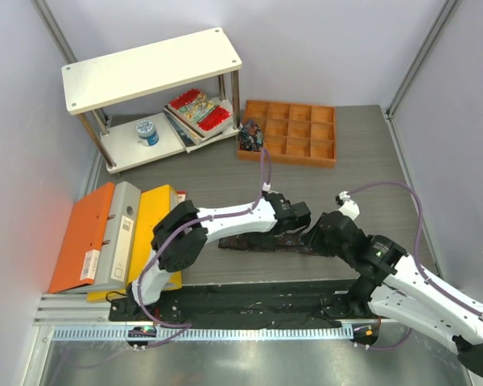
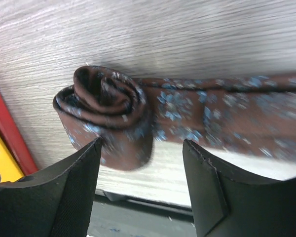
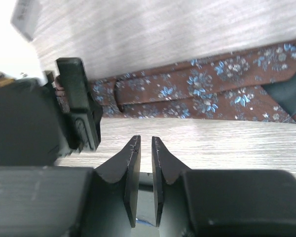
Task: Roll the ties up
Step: Roll the tie at the center of the board.
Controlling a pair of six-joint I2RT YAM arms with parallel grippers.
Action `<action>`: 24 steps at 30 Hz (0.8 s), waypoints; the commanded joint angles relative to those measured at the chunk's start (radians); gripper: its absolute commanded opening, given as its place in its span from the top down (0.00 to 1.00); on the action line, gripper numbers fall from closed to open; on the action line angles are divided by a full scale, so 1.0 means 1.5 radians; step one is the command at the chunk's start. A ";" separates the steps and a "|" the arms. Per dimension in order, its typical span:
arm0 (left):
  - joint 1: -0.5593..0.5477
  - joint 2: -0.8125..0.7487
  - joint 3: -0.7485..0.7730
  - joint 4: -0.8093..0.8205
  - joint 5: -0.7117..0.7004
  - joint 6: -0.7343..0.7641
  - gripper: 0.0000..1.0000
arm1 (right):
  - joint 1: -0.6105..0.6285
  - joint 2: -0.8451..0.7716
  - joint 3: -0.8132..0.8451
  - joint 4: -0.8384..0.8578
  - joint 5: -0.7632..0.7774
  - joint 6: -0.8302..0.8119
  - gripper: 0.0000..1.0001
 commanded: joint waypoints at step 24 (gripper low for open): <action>0.011 -0.591 -0.566 0.317 0.006 -0.168 0.68 | -0.034 0.714 0.507 0.056 -0.147 -0.209 0.81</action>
